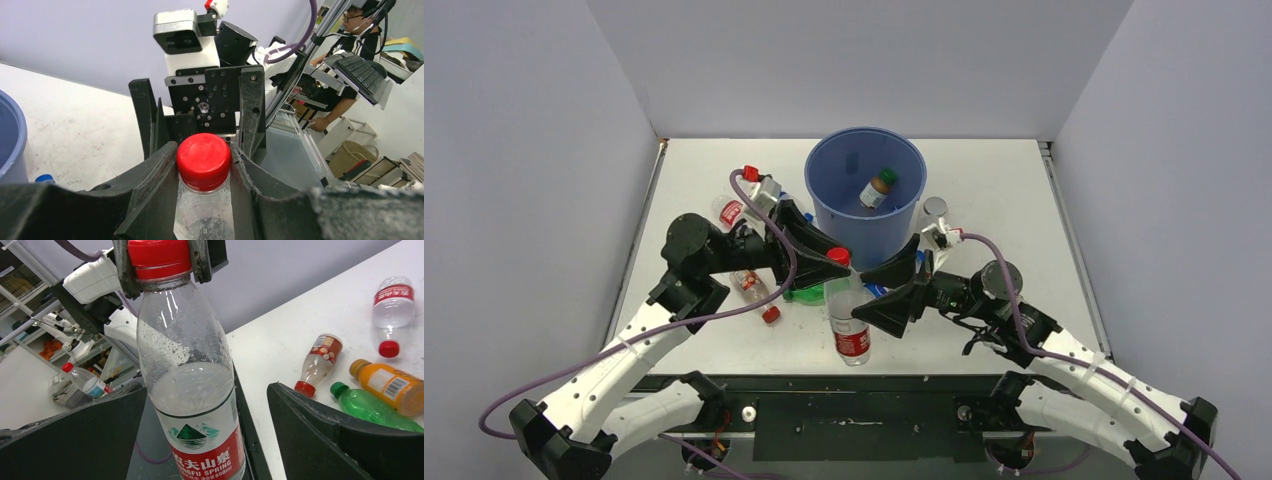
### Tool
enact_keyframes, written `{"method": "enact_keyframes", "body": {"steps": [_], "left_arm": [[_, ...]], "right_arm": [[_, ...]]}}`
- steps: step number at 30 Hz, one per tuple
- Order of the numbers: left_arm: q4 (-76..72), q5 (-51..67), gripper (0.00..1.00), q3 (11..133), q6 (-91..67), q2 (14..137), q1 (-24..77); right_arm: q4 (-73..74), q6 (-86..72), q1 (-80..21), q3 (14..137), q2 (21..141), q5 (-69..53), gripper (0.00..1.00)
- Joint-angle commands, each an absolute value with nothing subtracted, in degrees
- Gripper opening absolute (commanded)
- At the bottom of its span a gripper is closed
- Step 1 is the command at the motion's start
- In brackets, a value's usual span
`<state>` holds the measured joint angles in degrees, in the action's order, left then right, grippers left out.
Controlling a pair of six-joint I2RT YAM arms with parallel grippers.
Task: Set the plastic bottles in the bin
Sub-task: Pick up the plastic bottle from the corner of the board.
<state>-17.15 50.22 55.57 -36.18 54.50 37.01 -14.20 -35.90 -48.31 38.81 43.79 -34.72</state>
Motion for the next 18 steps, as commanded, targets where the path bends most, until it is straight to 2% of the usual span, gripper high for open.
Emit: {"method": "enact_keyframes", "body": {"steps": [1, 8, 11, 15, 16, 18], "left_arm": [[-25.53, 49.75, 0.00, 54.40, -38.42, 53.02, 36.99], [-22.07, 47.28, 0.00, 54.97, -35.69, 52.60, 36.97], [-22.15, 46.97, 0.00, 54.39, -35.68, 52.07, 37.00], [-21.76, 44.95, 0.01, 53.55, -35.39, 50.95, 37.00], [-20.86, 43.70, 0.13, 53.41, -34.63, 50.35, 36.98], [-18.73, 40.37, 0.55, 52.87, -32.96, 49.08, 37.00]], "right_arm": [[-17.71, -35.70, -51.04, 41.63, 47.30, -33.19, 0.97], [-15.01, -32.24, -58.15, 44.22, 50.47, -28.50, 0.91], [-14.55, -31.42, -59.16, 43.83, 50.18, -24.84, 1.00], [-14.52, -31.18, -59.29, 43.33, 49.13, -22.07, 0.65], [-14.09, -30.97, -59.28, 43.41, 48.74, -21.26, 0.56], [-13.36, -30.49, -59.32, 43.50, 47.94, -19.53, 0.44]]}}
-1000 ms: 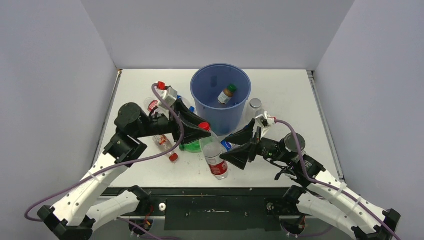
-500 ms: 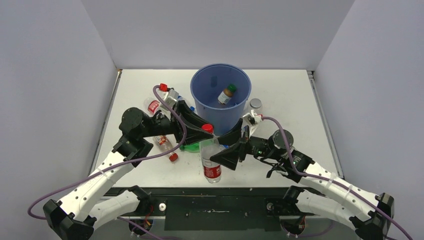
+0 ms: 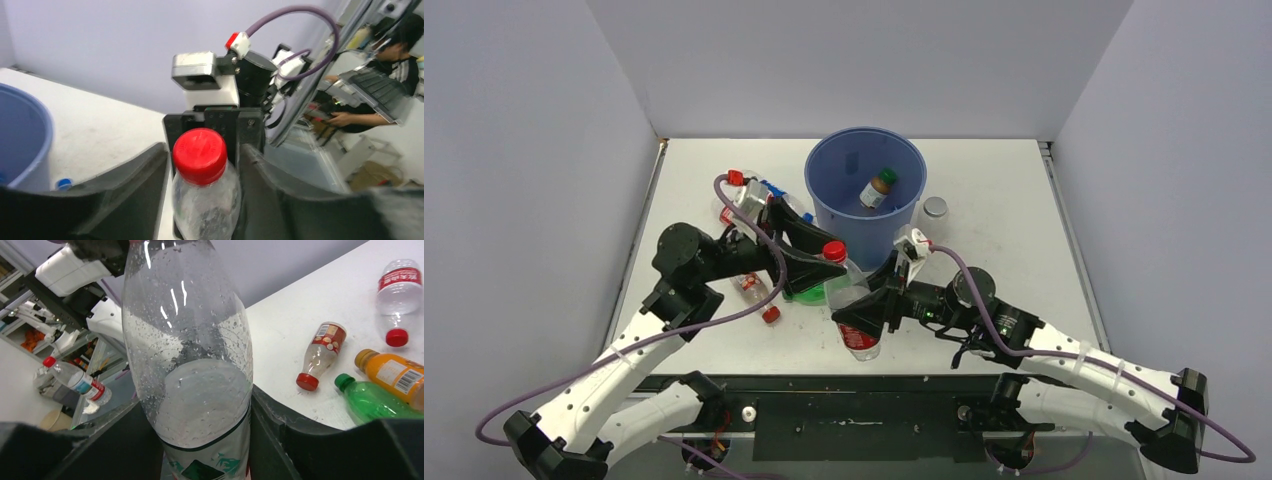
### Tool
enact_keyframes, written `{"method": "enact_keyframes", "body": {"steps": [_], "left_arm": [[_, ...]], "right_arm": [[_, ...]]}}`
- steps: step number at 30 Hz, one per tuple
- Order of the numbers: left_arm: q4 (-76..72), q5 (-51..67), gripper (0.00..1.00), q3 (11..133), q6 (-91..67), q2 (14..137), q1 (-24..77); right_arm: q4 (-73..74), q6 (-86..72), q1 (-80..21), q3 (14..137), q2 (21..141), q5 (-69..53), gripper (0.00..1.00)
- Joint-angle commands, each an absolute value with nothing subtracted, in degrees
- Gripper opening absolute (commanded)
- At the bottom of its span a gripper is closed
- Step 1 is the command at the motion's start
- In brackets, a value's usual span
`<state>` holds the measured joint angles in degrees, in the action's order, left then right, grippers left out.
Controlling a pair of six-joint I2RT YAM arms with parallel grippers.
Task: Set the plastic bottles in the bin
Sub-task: Pick up the plastic bottle from the corner of the board, then place the plastic bottle in the trash bin.
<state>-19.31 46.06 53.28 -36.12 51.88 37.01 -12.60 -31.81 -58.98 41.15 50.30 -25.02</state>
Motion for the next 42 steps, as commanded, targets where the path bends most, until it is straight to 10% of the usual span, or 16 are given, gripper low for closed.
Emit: {"method": "enact_keyframes", "body": {"steps": [1, 3, 10, 22, 42], "left_arm": [[-18.40, 39.35, 0.73, 52.42, -32.43, 48.11, 37.00], [-17.14, 36.64, 0.98, 51.45, -30.43, 45.81, 36.98], [-8.18, 20.81, 0.96, 48.44, -16.85, 34.92, 36.91], [-8.44, -1.88, 0.96, 36.16, -11.09, 27.69, 36.69], [-6.35, -1.93, 0.96, 35.69, -9.17, 26.18, 37.43]], "right_arm": [[-12.99, -30.19, -59.33, 43.63, 47.44, -18.98, 0.42], [-11.68, -29.04, -59.33, 44.23, 46.28, -17.82, 0.38], [1.65, -15.30, -59.47, 56.00, 39.83, 0.32, 0.38], [-28.46, 7.71, -58.89, 59.41, 52.89, 28.32, 0.38], [-34.57, -11.04, -32.66, 64.64, 81.85, 7.11, 0.36]]}}
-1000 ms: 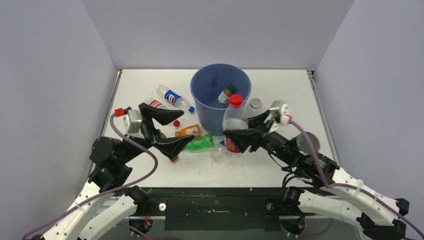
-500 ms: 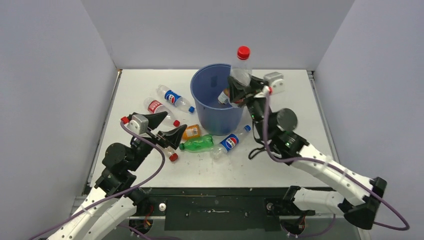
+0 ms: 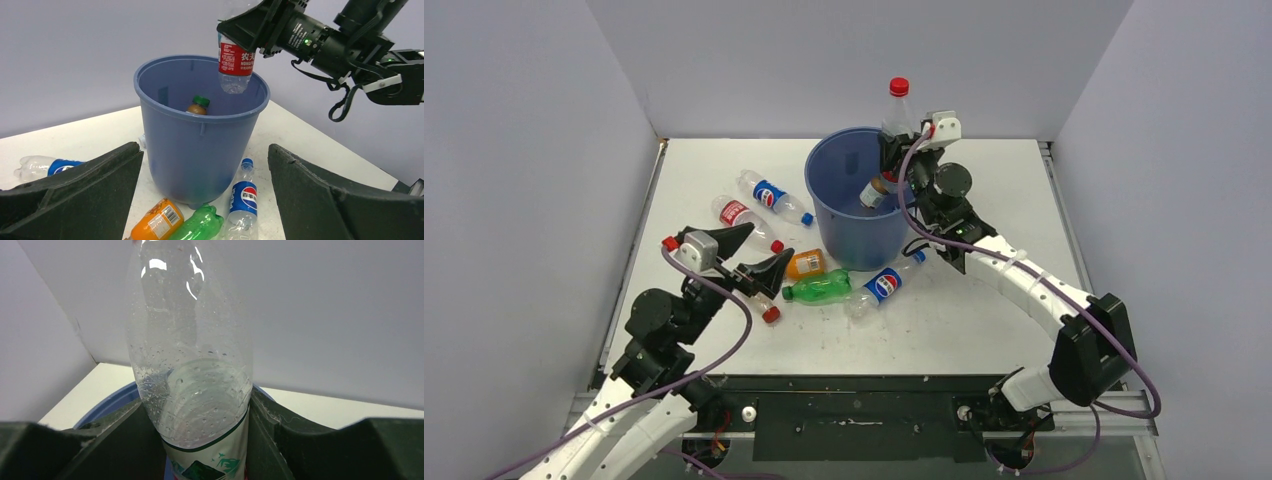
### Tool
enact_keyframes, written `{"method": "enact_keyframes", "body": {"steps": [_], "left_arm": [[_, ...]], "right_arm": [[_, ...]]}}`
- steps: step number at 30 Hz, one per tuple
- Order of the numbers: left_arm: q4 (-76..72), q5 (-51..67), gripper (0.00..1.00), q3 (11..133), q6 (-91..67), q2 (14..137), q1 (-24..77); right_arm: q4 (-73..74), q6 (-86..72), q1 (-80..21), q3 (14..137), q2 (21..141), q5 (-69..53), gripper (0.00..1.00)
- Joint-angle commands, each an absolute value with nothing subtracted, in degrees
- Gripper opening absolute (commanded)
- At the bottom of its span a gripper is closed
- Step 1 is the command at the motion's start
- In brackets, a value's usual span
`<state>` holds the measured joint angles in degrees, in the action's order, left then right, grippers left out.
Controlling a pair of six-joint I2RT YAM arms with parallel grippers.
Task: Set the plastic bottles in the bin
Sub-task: Place the plastic bottle in the trash bin.
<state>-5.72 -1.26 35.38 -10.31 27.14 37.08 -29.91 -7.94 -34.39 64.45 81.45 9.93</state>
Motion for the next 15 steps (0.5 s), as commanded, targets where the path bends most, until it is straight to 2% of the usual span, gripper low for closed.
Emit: {"method": "enact_keyframes", "body": {"steps": [1, 5, 8, 10, 13, 15], "left_arm": [[-6.41, -1.88, 0.96, 35.64, -9.07, 26.12, 37.44], [-6.25, -1.57, 0.96, 35.76, -8.80, 26.27, 37.74], [-6.15, -1.65, 0.96, 35.76, -8.79, 26.19, 37.88], [-6.09, -1.83, 0.96, 35.77, -8.79, 26.35, 37.88], [-6.01, -1.86, 0.96, 35.84, -8.79, 26.51, 37.88], [-5.96, -2.02, 0.96, 35.86, -8.79, 26.47, 37.88]], "right_arm": [[-34.79, -11.59, -32.42, 63.84, 81.96, 7.04, 0.36], [-34.66, -12.29, -32.34, 62.45, 82.12, 6.94, 0.38], [-33.16, -12.93, -32.35, 62.31, 81.88, 7.90, 0.45], [-31.57, -13.04, -32.35, 62.76, 81.83, 8.20, 0.55], [-29.64, -13.80, -32.36, 63.11, 81.51, 8.66, 0.77], [-29.21, -14.15, -32.35, 62.98, 81.05, 8.51, 0.88]]}}
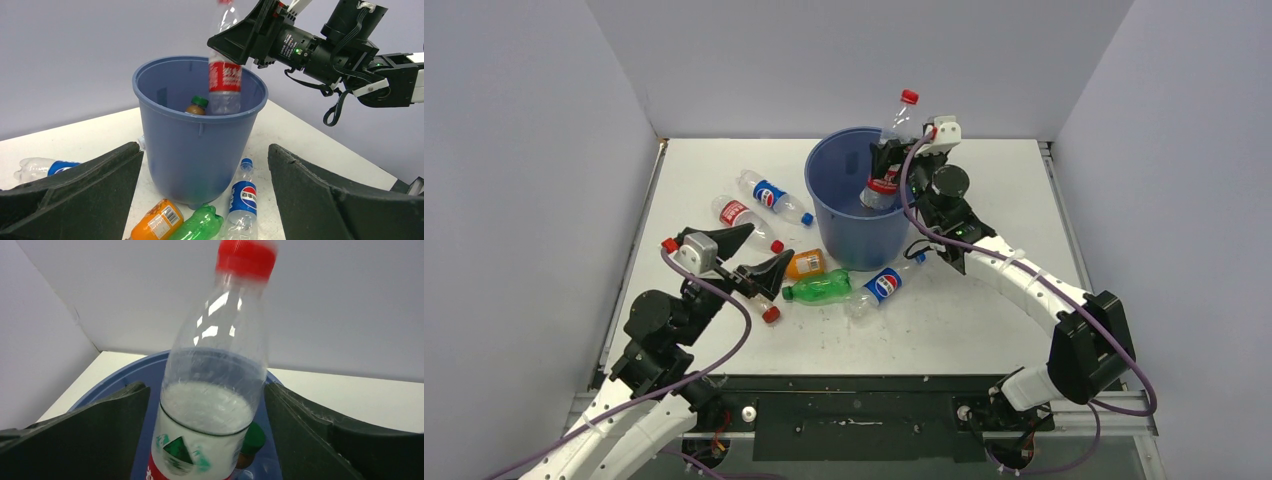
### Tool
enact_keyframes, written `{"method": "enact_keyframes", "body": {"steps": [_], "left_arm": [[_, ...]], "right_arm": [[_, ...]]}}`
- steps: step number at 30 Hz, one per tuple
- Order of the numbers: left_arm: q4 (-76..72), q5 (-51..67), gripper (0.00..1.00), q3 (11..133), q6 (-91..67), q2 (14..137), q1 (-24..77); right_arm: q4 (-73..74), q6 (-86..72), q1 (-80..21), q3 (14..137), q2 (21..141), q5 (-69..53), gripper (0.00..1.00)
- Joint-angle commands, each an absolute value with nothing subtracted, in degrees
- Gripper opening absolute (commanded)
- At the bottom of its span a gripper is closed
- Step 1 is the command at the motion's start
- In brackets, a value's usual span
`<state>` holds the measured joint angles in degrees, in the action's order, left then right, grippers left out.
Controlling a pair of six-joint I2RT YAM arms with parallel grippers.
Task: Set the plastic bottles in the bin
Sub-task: Place the plastic bottle in the trash bin.
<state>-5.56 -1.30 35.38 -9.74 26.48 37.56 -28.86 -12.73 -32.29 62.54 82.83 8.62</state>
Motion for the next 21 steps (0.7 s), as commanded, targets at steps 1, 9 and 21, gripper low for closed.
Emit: {"method": "enact_keyframes", "body": {"steps": [1, 9, 21], "left_arm": [[-5.90, -2.11, 0.96, 35.82, -8.79, 26.42, 37.88], [-5.81, -2.31, 0.96, 35.77, -8.57, 26.95, 37.92], [-2.25, -6.90, 0.96, 37.09, -5.48, 29.56, 40.58]], "right_arm": [[-28.99, -14.31, -32.34, 62.94, 80.76, 8.38, 0.90], [-27.29, -16.24, -32.56, 62.80, 74.80, 6.19, 0.97], [-15.60, -24.07, -36.23, 48.26, 46.69, -2.00, 1.00]]}}
